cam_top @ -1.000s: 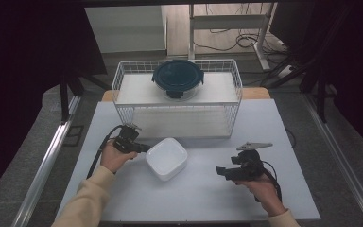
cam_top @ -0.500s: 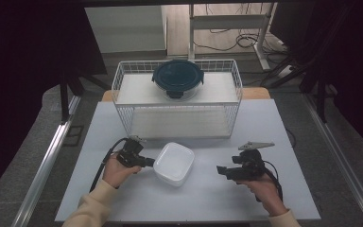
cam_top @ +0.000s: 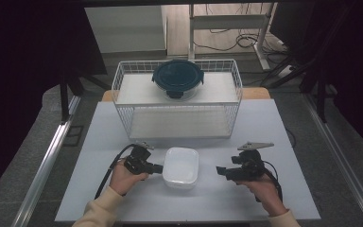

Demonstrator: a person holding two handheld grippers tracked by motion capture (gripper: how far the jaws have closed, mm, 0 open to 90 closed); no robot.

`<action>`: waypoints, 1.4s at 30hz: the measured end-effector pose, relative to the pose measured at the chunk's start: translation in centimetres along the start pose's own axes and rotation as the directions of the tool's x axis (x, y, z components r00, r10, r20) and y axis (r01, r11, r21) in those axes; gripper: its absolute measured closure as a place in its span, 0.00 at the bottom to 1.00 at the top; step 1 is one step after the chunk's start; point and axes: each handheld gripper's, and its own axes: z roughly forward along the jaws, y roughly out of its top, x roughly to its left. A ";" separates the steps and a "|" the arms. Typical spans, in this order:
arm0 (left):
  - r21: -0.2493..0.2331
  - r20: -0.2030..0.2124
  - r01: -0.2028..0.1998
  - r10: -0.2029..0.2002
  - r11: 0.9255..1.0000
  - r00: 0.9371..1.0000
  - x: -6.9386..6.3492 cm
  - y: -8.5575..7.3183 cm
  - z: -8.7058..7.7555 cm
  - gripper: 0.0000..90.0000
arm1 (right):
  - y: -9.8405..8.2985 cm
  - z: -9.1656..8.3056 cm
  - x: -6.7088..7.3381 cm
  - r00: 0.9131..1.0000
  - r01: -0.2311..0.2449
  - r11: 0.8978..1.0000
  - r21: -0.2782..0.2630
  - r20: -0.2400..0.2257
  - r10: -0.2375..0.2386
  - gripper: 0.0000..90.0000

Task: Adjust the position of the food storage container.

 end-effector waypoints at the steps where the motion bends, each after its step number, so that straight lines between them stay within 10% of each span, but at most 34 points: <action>1: 0.000 0.006 -0.005 0.005 1.000 1.000 -0.1 0.0 0.1 1.00 | 0.0 0.0 0.0 1.000 -0.001 1.000 0.001 -0.002 0.001 0.21; 12: -0.004 0.011 -0.027 0.027 1.000 1.000 -1.4 0.4 0.9 1.00 | 0.0 0.1 0.1 1.000 0.009 1.000 0.004 -0.006 -0.009 0.21; 19: -0.112 -0.065 -0.027 0.020 0.993 0.998 -0.8 -0.2 -1.6 0.99 | 0.0 0.1 0.0 1.000 0.005 1.000 0.001 -0.006 -0.005 0.21; 27: -0.250 -0.102 0.051 -0.078 0.967 0.992 -0.8 -1.5 -4.1 0.62 | 0.1 -0.1 -0.1 1.000 0.007 1.000 -0.009 -0.007 -0.007 0.21; 42: -0.249 -0.126 0.092 -0.127 0.964 0.984 -0.1 -2.4 -4.2 0.32 | 0.3 -0.1 -0.4 1.000 0.006 1.000 -0.025 -0.013 -0.007 0.21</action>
